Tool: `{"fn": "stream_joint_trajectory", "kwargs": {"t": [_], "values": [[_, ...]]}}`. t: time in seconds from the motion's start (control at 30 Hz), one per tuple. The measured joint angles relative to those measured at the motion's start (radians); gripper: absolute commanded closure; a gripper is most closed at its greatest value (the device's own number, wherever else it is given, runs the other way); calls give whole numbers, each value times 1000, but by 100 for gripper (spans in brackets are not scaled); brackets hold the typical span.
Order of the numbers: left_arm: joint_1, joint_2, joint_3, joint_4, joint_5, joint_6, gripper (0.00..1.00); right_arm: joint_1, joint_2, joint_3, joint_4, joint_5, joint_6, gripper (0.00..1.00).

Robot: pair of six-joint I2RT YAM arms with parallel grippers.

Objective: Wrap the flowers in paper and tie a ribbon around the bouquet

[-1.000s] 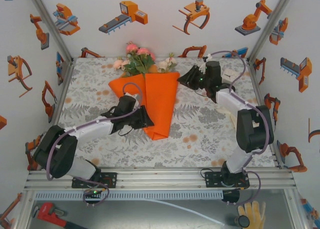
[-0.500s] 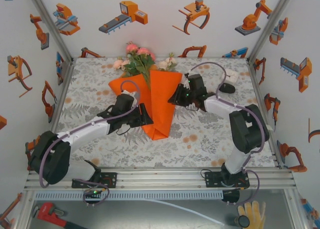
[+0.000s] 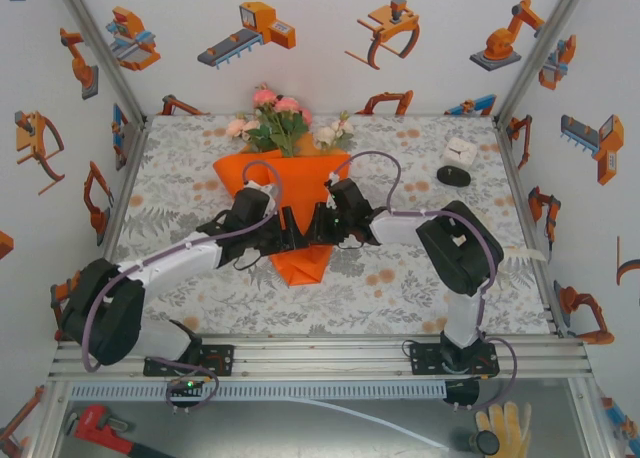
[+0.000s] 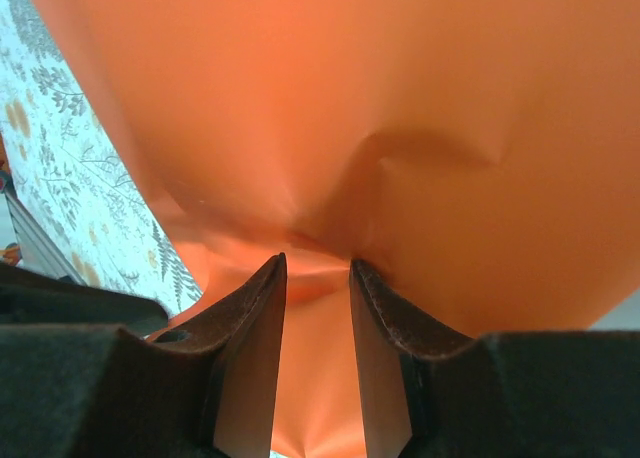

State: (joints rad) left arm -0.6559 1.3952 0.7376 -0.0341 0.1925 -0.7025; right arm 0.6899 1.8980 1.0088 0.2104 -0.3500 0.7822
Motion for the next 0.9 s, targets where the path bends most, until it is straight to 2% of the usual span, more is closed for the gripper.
{"fn": "stream_joint_trajectory", "kwargs": {"t": [0.07,0.17,0.23,0.43,0.6,0.73,0.9], "values": [[0,29,-3,15,3,-6,42,1,0,-2,8,1,7,65],[0,77,-5,30,5,-17,54,1,0,-9,17,0,11,65],[0,111,-7,40,10,-24,58,1,0,-11,19,1,11,65],[0,108,-55,55,-3,-25,58,1,-16,-16,13,1,19,65],[0,97,-67,33,-38,0,58,12,-151,-108,36,0,67,65],[0,101,-67,31,-50,9,58,84,-224,-208,122,-8,135,66],[-4,101,-67,32,-63,12,58,158,-166,-341,265,-27,226,66]]}}
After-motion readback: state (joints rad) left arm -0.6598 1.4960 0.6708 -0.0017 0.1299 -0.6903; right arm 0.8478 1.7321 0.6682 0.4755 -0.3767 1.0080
